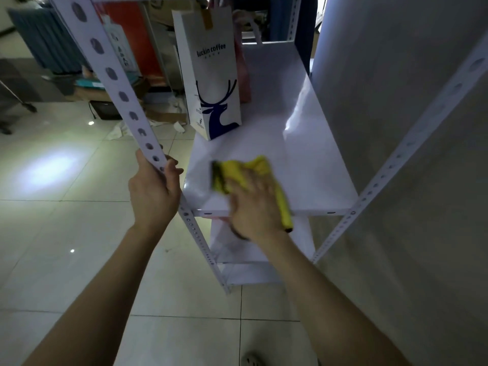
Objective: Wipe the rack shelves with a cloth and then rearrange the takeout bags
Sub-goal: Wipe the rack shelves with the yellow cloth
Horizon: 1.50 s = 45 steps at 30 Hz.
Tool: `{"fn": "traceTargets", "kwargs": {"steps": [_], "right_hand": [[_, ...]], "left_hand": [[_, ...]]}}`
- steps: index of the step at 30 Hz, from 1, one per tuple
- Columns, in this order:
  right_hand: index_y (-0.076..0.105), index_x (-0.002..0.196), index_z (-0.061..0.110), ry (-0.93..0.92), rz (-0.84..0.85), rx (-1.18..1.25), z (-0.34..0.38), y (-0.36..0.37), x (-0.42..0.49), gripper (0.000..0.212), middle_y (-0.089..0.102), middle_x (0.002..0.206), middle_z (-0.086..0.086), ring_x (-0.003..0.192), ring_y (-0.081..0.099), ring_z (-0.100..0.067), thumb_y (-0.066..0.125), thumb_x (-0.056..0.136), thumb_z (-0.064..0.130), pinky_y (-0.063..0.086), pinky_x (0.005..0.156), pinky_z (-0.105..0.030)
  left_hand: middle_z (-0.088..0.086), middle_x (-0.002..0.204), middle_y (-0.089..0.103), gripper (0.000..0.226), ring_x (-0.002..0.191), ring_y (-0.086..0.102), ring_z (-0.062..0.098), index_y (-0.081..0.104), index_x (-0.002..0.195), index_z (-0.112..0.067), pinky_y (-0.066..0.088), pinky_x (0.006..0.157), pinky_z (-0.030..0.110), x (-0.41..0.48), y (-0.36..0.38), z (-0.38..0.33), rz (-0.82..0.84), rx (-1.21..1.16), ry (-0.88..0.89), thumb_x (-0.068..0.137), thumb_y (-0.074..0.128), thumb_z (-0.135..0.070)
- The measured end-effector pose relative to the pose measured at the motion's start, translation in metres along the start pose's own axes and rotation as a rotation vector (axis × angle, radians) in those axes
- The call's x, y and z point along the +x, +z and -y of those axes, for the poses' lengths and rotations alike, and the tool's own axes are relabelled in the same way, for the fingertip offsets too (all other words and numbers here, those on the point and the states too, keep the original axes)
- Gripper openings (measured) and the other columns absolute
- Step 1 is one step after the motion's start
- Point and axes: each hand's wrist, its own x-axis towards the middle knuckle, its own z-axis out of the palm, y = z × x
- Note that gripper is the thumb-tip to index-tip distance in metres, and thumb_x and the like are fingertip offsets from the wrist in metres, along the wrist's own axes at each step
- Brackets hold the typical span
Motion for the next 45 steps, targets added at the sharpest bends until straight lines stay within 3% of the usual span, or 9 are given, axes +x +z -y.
{"fn": "traceTargets", "kwargs": {"steps": [4,11,16,21,25,31,35,39,45], "right_hand": [[0.060,0.148,0.031,-0.233,-0.052,0.053,-0.001,0.001,-0.026,0.044,0.052,0.155,-0.005,0.142,0.047,-0.029,0.050,0.105,0.035,0.030,0.121,-0.050],[0.060,0.145,0.024,0.389,-0.176,-0.117,-0.096,-0.026,-0.061,0.041,0.053,0.153,-0.010,0.139,0.048,-0.037,0.042,0.110,0.036,0.028,0.122,-0.052],[0.066,0.139,0.016,0.568,-0.253,0.047,-0.043,-0.025,-0.093,0.035,0.057,0.145,-0.014,0.134,0.050,-0.040,0.049,0.110,0.025,0.034,0.117,-0.052],[0.068,0.125,0.018,0.819,-0.090,1.085,0.041,0.000,-0.175,0.026,0.071,0.123,-0.008,0.124,0.063,-0.035,0.044,0.115,0.021,0.049,0.110,-0.053],[0.057,0.151,0.011,1.144,0.124,2.091,0.091,0.019,-0.219,0.049,0.061,0.150,-0.016,0.144,0.053,-0.035,0.041,0.114,0.039,0.036,0.125,-0.049],[0.062,0.148,0.012,0.984,0.198,2.302,0.122,0.006,-0.229,0.064,0.061,0.149,-0.016,0.125,0.067,-0.037,0.060,0.101,0.056,0.055,0.106,-0.049],[0.075,0.131,0.011,0.988,0.179,2.204,0.122,0.001,-0.222,0.046,0.071,0.132,-0.017,0.112,0.073,-0.037,0.065,0.098,0.042,0.059,0.096,-0.046],[0.062,0.145,0.004,0.964,0.179,2.067,0.106,-0.003,-0.220,0.058,0.065,0.139,-0.025,0.120,0.064,-0.041,0.059,0.098,0.037,0.044,0.114,-0.053],[0.066,0.140,0.002,0.929,0.153,2.026,0.073,-0.011,-0.207,0.056,0.067,0.136,-0.028,0.116,0.070,-0.044,0.060,0.093,0.032,0.056,0.103,-0.054]], "left_hand": [[-0.015,0.088,0.068,0.056,0.080,0.081,0.020,0.043,0.127,-0.010,0.064,0.068,0.049,0.001,-0.002,0.000,0.014,0.009,0.030,0.112,0.032,-0.062],[0.008,0.105,0.074,0.053,0.089,0.076,0.033,0.045,0.131,-0.016,0.063,0.076,0.056,0.003,-0.015,-0.004,0.146,0.030,-0.021,0.111,0.033,-0.064],[-0.005,0.131,0.069,0.041,0.105,0.068,0.012,0.050,0.143,-0.028,0.059,0.087,0.039,-0.034,-0.048,0.003,0.349,-0.052,-0.038,0.112,0.043,-0.054],[0.004,0.109,0.077,0.025,0.099,0.074,0.022,0.066,0.132,-0.016,0.060,0.096,0.046,-0.149,-0.089,0.056,0.690,-0.027,-0.278,0.108,0.061,-0.023],[0.008,0.115,0.080,0.025,0.107,0.076,0.027,0.071,0.125,-0.012,0.059,0.102,0.052,-0.212,-0.111,0.071,0.955,-0.206,-0.554,0.111,0.058,-0.029],[0.012,0.119,0.080,0.049,0.113,0.076,0.030,0.072,0.128,-0.008,0.057,0.104,0.050,-0.229,-0.131,0.074,0.931,-0.716,-1.060,0.113,0.048,-0.047],[0.008,0.115,0.077,0.056,0.104,0.072,0.025,0.071,0.126,-0.017,0.055,0.092,0.043,-0.208,-0.130,0.049,0.714,-0.732,-0.952,0.097,0.061,-0.063],[0.001,0.104,0.069,0.065,0.091,0.066,0.018,0.068,0.109,-0.032,0.052,0.083,0.035,-0.186,-0.123,0.019,0.679,-0.496,-0.736,0.070,0.071,-0.084],[0.006,0.086,0.068,0.020,0.075,0.059,0.017,0.070,0.096,-0.014,0.044,0.071,0.033,-0.172,-0.095,-0.012,0.797,-0.262,-0.321,0.090,0.084,-0.028]]}}
